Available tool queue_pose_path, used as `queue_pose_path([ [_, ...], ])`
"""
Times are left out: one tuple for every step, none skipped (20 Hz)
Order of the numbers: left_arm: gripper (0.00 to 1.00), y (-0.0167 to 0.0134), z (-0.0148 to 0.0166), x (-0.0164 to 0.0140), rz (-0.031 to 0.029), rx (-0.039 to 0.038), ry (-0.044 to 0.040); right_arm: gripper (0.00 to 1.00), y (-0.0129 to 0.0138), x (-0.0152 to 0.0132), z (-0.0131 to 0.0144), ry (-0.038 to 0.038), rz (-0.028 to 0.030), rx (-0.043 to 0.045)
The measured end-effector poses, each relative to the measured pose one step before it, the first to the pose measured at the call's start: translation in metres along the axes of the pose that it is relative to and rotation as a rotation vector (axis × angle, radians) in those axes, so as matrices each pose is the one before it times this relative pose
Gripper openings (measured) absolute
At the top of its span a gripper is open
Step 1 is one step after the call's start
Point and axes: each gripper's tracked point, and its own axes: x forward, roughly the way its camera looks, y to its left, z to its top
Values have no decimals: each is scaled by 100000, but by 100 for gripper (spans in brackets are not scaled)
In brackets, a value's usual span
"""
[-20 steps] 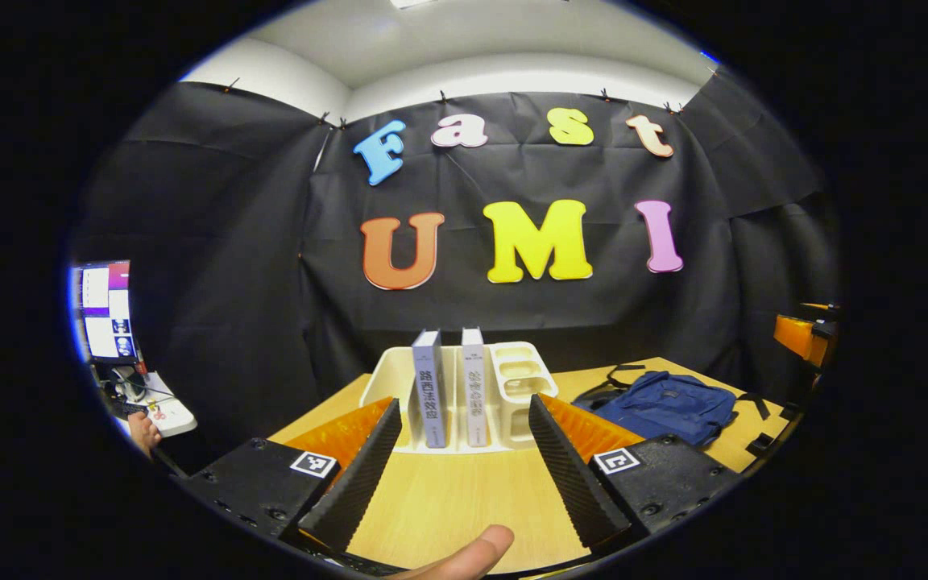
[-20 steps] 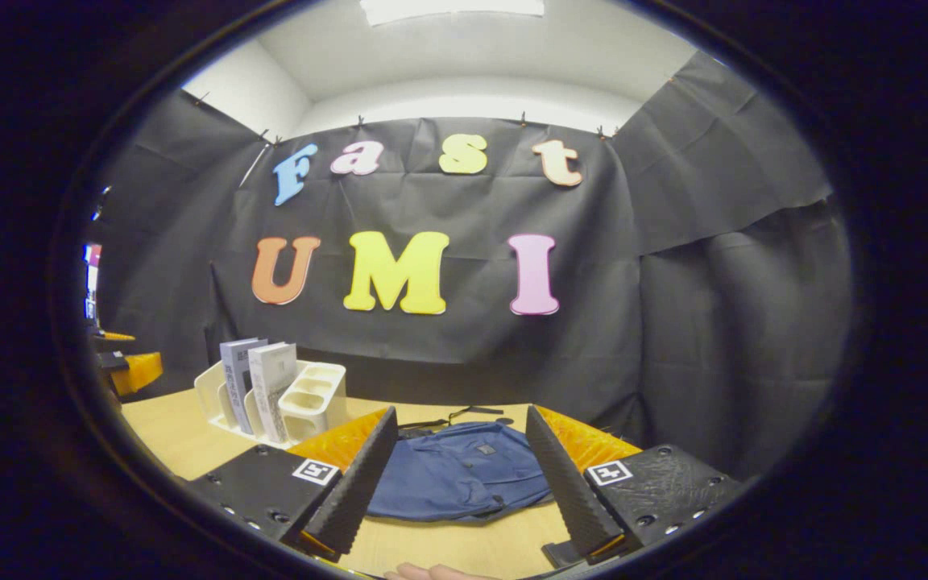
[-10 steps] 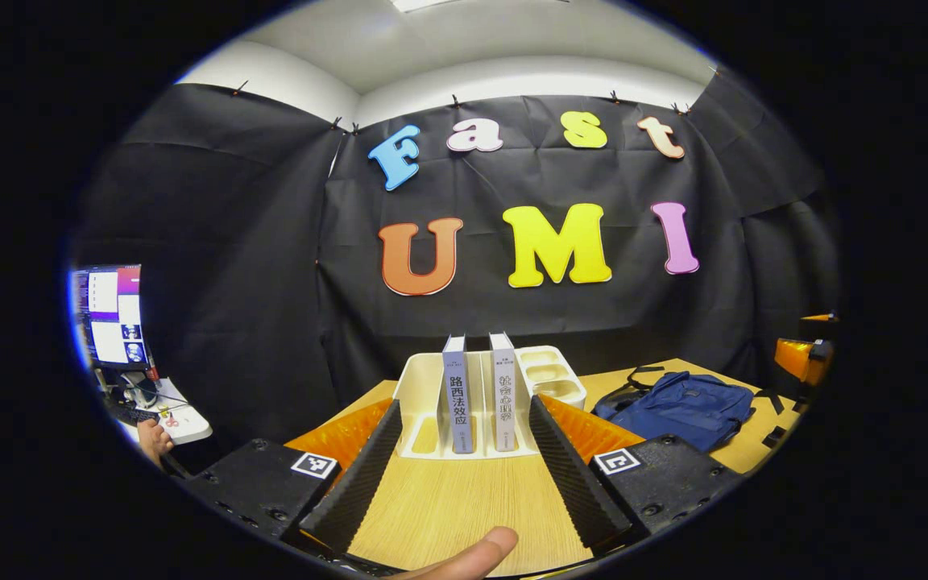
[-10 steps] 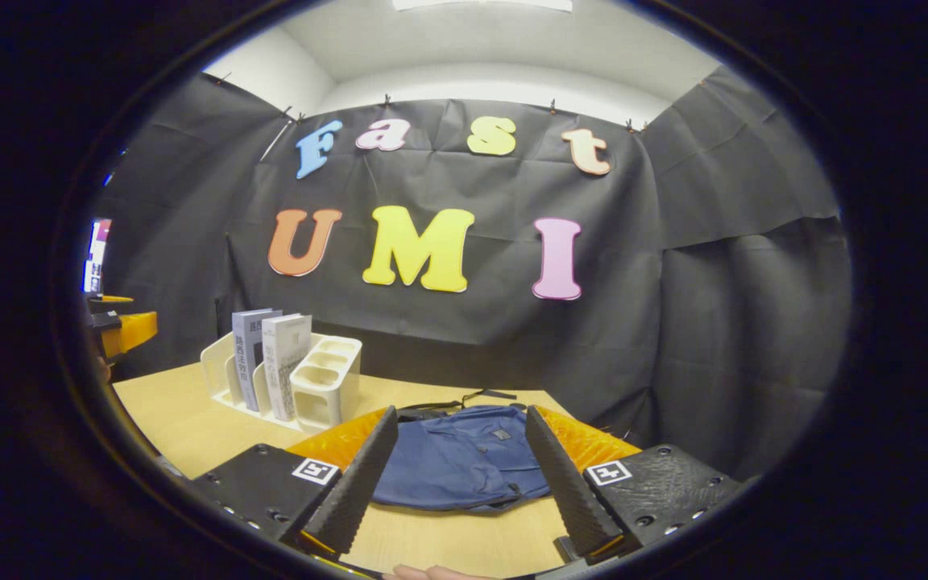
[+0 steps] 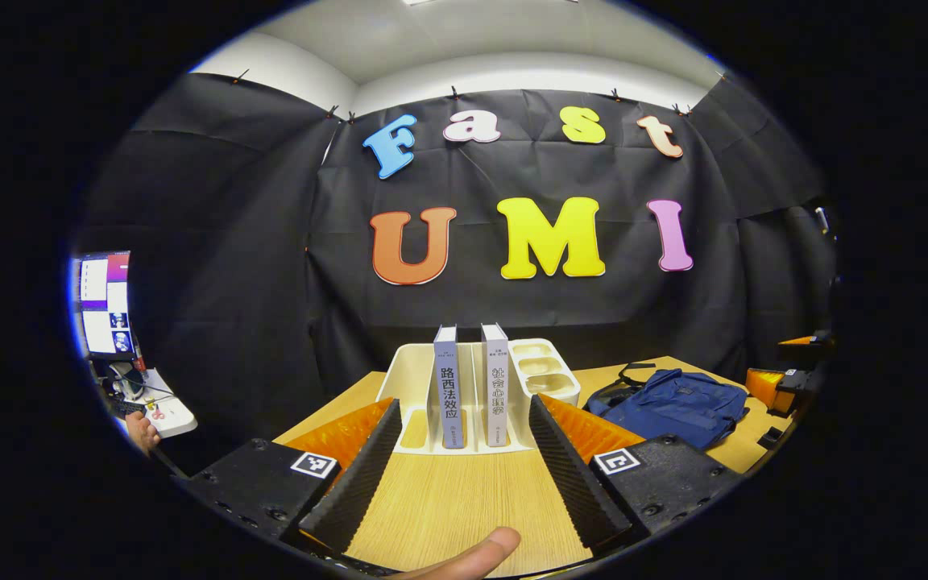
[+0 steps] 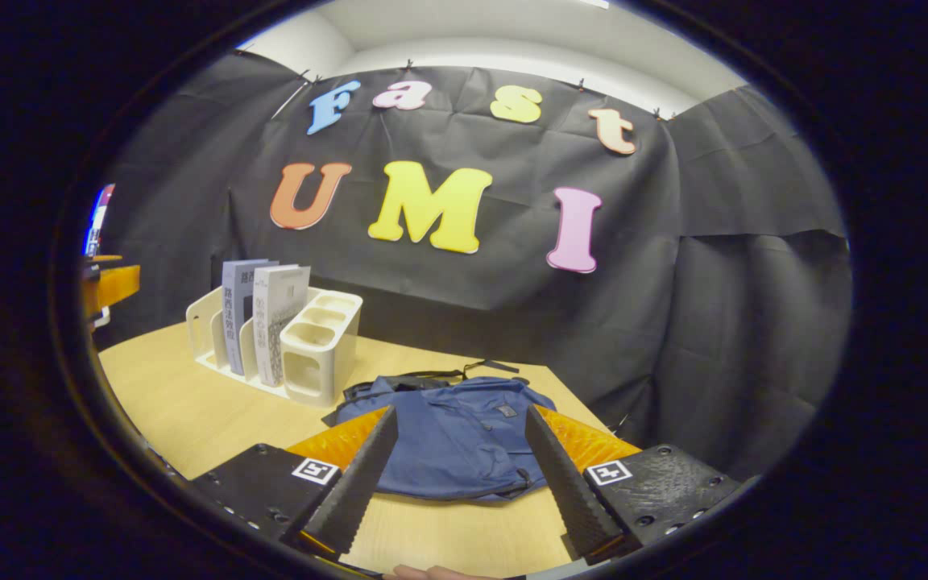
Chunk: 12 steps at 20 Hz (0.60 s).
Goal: Open the schoolbag, grab two books from the bookshelf and put them into the schoolbag.
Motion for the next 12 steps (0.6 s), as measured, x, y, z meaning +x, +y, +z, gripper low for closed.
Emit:
queue_pose_path([
  [100,-202,-153,138,-685,-104,558,96,1049,832,-552,1870,1400,-1655],
  [99,-133,-58,112,-448,-142,-7,98,1412,1128,-894,2335,2018,-2241],
  [99,28,-154,-22,144,210,221,95,1244,1067,-765,2999,1483,-1749],
  [99,176,-23,34,516,373,226,95,1336,1110,-669,2354,2158,-1731],
  [100,134,-153,64,701,521,231,95,1201,992,-622,2767,1365,-2404],
  [100,186,-110,118,676,429,462,95,1292,1127,-462,2066,1217,-2491],
  [100,135,-163,88,506,195,321,95,1093,926,-393,2498,759,-2640],
  [100,105,-195,141,425,270,460,95,1131,920,-190,1445,1648,-2031],
  [100,80,-246,160,203,353,513,95,1050,854,-51,1921,701,-1593],
  [100,41,-140,81,374,359,585,95,821,799,5,1364,676,-1891],
  [100,117,-61,72,228,117,157,95,905,876,-396,2491,-52,-2482],
  [100,-79,-44,78,-234,-332,472,95,898,740,-253,2179,341,-3211],
])
